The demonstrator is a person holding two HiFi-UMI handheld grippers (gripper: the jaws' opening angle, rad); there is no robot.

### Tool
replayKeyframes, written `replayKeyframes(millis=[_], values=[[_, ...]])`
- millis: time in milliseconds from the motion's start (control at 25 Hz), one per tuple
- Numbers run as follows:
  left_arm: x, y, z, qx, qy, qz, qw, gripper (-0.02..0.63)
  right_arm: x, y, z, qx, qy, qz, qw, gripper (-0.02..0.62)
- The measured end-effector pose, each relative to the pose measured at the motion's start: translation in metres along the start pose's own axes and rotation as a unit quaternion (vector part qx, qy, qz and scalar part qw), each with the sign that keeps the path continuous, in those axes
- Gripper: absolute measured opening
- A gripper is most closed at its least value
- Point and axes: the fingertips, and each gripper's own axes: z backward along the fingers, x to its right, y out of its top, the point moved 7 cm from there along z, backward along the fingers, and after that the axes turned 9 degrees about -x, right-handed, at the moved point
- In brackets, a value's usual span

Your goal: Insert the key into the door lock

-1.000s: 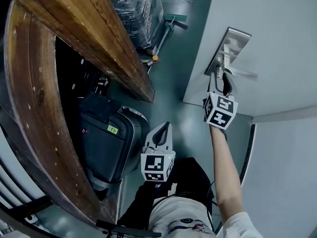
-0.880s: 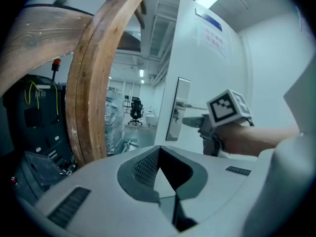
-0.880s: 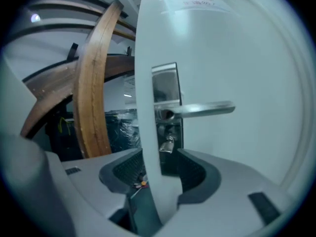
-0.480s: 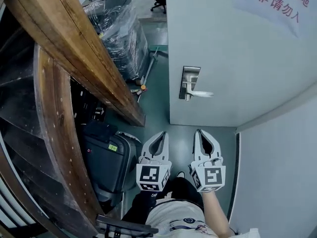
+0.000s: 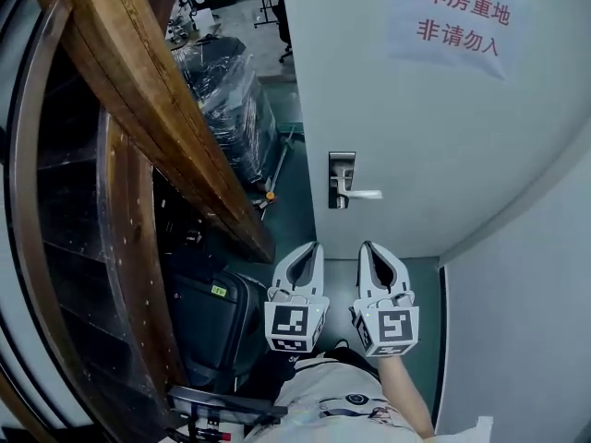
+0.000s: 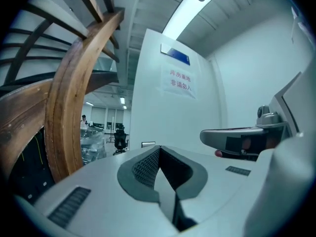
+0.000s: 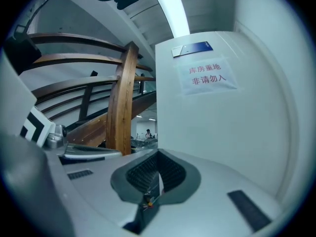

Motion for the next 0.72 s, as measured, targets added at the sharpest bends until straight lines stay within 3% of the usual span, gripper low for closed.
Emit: replayKeyframes(millis=[720], values=[[-0.0097, 0.0079, 0.0027, 0.012, 0.015, -0.022, 0.9996, 0.005, -0.0045, 0.0054, -0.0052, 0.028, 0.011, 0.000, 1.000, 0.006]])
